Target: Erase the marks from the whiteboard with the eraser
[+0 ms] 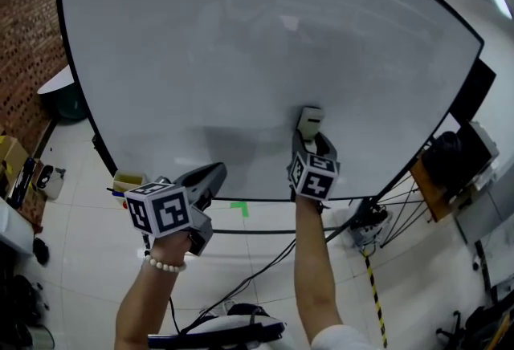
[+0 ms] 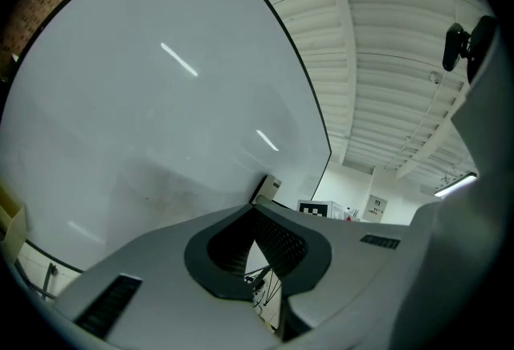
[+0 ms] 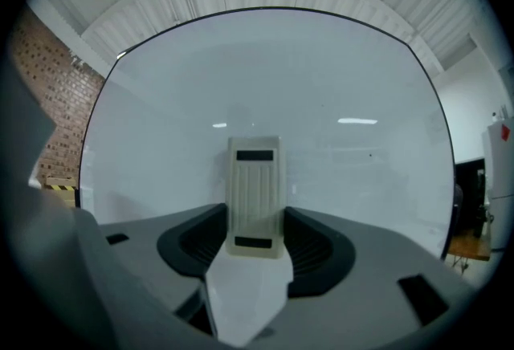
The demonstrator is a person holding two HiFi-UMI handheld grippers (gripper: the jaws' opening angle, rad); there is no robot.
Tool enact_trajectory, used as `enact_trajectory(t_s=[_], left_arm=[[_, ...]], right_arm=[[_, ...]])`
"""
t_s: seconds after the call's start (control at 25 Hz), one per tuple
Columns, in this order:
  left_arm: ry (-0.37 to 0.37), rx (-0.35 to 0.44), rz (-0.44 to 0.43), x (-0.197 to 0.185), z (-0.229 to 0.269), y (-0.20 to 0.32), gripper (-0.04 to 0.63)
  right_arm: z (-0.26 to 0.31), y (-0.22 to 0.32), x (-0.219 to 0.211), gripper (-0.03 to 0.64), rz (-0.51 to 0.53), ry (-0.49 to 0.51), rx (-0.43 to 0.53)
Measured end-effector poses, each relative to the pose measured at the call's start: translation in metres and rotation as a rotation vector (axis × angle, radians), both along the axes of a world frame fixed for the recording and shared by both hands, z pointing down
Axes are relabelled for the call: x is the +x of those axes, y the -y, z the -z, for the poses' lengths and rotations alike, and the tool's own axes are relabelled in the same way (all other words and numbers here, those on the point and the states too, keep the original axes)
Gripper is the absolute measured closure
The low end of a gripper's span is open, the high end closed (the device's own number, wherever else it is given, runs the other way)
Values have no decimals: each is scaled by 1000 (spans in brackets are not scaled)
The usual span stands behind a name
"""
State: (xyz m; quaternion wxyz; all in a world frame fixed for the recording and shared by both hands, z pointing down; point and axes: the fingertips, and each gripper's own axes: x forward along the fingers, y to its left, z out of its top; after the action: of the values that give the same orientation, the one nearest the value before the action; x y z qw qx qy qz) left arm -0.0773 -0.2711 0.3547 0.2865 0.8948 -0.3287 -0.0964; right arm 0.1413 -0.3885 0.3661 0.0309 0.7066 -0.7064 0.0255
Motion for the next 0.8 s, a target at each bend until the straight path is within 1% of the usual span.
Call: enact_trajectory(t_s=[0.08, 0.24, 0.36, 0.56, 0.8], left_arm=[[-1, 2, 14, -6, -2, 1, 600], [-19, 4, 48, -25, -7, 7, 600], [-24, -4, 57, -45, -15, 8, 600], [-25, -24, 72, -99, -28, 14, 599], [-6, -48, 58, -173, -38, 9, 599]], right_arm=[[0, -1, -17, 368, 4, -11, -8], [5, 2, -61, 367, 44, -21, 9], [4, 3, -90, 367, 66, -13, 10], [3, 5, -148, 367, 89, -16, 9], [4, 9, -231, 367, 83, -17, 8]])
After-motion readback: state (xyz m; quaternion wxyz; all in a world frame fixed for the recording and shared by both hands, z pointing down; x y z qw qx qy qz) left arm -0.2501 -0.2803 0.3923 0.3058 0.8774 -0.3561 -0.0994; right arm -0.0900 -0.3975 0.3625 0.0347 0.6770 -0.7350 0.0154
